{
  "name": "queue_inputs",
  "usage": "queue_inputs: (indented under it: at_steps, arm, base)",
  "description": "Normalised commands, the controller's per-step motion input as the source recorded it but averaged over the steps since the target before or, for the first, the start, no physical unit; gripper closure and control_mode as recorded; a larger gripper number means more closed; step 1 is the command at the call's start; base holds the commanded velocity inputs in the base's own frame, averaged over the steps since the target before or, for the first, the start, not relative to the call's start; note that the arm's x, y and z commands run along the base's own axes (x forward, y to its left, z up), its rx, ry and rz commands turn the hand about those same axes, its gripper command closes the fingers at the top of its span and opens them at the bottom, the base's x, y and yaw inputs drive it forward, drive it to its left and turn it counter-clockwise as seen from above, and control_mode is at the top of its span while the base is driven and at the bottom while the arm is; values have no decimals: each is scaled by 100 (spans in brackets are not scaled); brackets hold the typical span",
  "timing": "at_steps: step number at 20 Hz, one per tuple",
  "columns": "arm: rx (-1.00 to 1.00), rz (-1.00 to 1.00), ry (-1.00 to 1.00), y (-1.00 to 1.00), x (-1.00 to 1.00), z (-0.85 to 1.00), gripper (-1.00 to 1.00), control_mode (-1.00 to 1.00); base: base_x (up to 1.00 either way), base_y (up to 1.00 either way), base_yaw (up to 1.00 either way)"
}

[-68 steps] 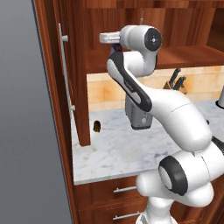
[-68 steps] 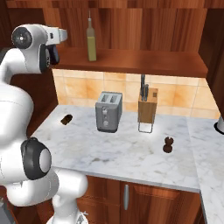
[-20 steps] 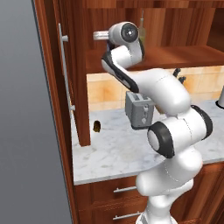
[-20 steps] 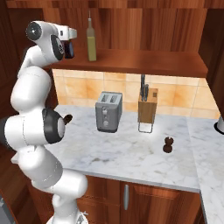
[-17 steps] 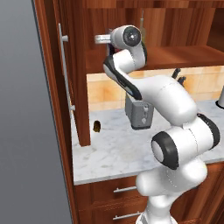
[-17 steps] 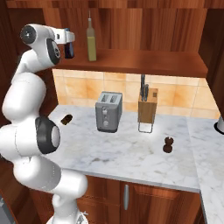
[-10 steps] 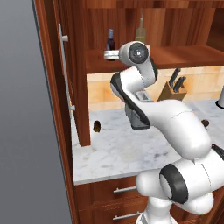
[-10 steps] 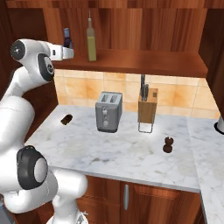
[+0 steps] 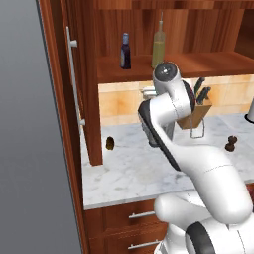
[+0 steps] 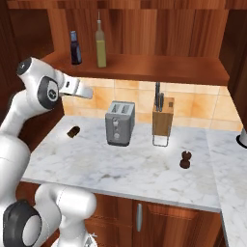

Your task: There are various items on the counter. Only move the condiments/shakers into the cabinet.

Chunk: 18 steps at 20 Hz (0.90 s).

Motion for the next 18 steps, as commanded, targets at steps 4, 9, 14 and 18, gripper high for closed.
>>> queue_inputs:
  at_steps: [4, 9, 14, 18]
  arm:
    - [0, -32, 59, -100, -29, -91, -100, -100]
    - [0, -21, 40, -100, -2, -83, -100, -100]
    - [3, -7, 11, -100, -3, -47, -100, -100]
    - [21, 14, -24, -100, -48, -11, -100, -100]
  base:
    - [0, 0, 0]
    - [0, 0, 0]
    - [0, 0, 0]
    - [0, 0, 0]
